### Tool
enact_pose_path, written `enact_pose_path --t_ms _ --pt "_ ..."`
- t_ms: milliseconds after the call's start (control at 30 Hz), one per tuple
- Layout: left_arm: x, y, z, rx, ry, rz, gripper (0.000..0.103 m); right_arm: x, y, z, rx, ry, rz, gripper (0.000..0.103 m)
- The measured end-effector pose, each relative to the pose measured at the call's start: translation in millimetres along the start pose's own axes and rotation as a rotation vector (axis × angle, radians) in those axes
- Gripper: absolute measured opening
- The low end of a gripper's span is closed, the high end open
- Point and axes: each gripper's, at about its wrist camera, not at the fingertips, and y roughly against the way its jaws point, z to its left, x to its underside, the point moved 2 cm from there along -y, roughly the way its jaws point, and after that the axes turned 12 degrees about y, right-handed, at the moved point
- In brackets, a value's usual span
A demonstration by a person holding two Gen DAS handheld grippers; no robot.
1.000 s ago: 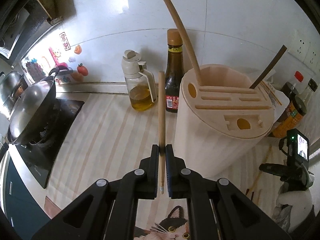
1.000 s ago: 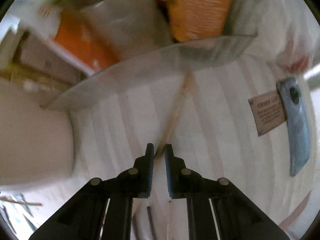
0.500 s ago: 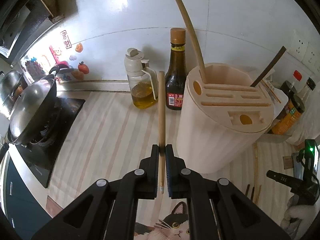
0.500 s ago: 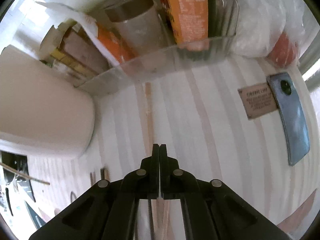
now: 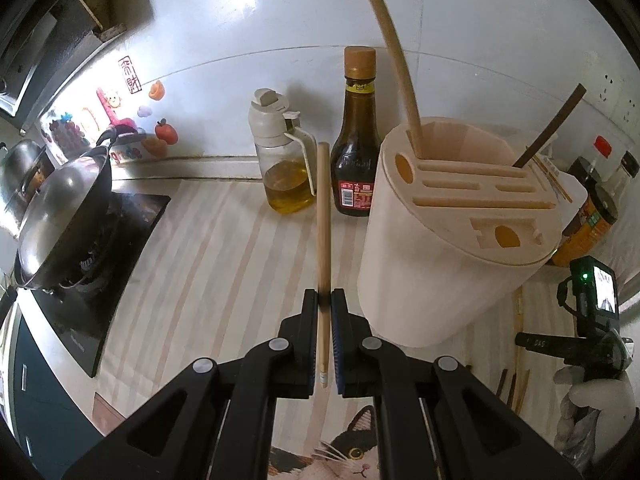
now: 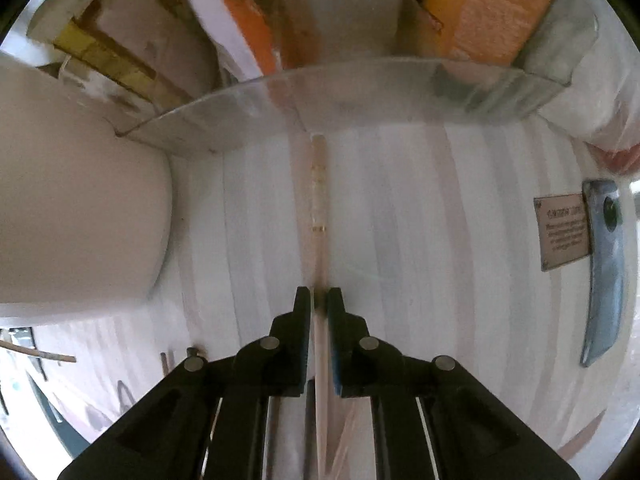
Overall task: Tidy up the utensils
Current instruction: 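Hold both chopsticks upright beside the holder, positioning them over the slots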
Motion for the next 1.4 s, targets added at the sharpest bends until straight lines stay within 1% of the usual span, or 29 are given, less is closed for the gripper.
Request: enact_pose_path --t_ms 100,133,233,267,333,433,500,633,833,1000,1100,1233,1400 --pt "-1 0 3 0.003 0.007 0.000 0.004 1 1 4 0.022 0.019 0.014 0.010" --pt "-2 -1 3 0.003 0.010 0.000 0.004 -10 -4 16 0.027 0.023 0.017 0.010" --pt "-3 -2 5 0.004 0.017 0.002 0.004 -11 -6 25 0.046 0.037 0.032 0.010" --pt "-3 -3 6 0.004 0.019 0.002 0.004 -15 -7 29 0.052 0.039 0.036 0.010" --pt "-4 -4 7 0.004 0.022 0.005 0.004 -46 -13 33 0.069 0.047 0.040 0.010" --pt "-3 -4 7 0.005 0.022 0.006 0.004 -52 -24 45 0.090 0.054 0.038 0.010" --pt "-3 -5 7 0.005 0.019 0.006 0.004 -55 -26 44 0.100 0.056 0.034 0.010" --pt "-2 -6 7 0.005 0.018 0.010 0.004 -52 -30 53 0.126 0.078 0.026 0.009" --pt "-3 -8 10 -0.001 0.026 0.012 0.004 -43 -34 63 0.128 0.085 0.014 0.007" --pt "-3 -8 12 -0.007 0.028 0.010 0.004 -32 -34 60 0.129 0.087 -0.007 0.007" --pt "-2 -5 15 -0.008 0.025 0.006 0.004 -21 -31 55 0.111 0.073 -0.035 0.007" --pt "-2 -1 19 -0.010 0.029 0.000 0.004 -4 -16 52 0.083 0.060 -0.109 0.007" --pt "-2 9 22 -0.001 0.025 -0.015 0.004 18 17 48 0.046 0.040 -0.227 0.007"
